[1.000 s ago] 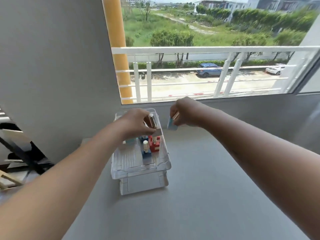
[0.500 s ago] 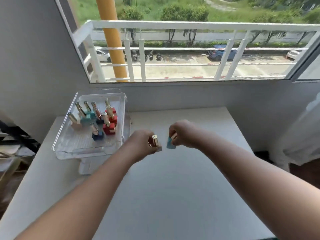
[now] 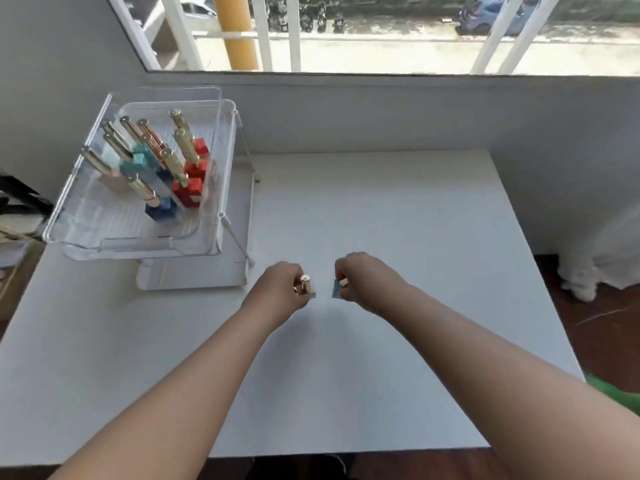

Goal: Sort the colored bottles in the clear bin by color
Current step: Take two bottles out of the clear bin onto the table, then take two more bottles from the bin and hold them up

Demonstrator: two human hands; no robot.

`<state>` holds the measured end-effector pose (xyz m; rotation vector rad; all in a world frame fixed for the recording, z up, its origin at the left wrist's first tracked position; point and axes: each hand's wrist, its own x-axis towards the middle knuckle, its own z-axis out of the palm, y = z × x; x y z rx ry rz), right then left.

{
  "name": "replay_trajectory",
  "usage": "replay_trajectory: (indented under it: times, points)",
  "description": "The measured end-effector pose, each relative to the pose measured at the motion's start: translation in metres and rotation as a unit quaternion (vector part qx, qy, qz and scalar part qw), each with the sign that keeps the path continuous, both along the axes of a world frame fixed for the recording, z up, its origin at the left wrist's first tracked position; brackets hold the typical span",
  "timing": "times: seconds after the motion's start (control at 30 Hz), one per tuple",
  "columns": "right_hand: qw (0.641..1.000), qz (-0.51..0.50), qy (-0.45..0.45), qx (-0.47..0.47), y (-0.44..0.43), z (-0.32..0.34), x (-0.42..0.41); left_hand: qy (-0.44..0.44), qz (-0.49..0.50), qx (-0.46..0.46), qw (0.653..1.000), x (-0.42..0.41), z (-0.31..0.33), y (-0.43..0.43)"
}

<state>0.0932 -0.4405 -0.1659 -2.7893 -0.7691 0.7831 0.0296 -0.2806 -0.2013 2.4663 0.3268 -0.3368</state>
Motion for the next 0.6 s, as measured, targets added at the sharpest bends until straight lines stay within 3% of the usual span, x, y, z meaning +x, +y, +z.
replay_trajectory:
  times: [0.23,0.47,0.6]
  points:
    - [1.0,0.012,-0.005,0.004,-0.002,-0.016,-0.014,0.018,-0.003,-0.044,0.999,-0.001,-0.013,-0.003]
    - [1.0,-0.021,0.002,0.01,-0.002,-0.023,-0.02,0.029,-0.038,-0.02,0.999,0.0,-0.018,-0.001]
    - [1.0,0.009,0.007,-0.027,0.002,-0.014,-0.018,0.023,-0.081,0.0,0.996,-0.008,0.001,0.009]
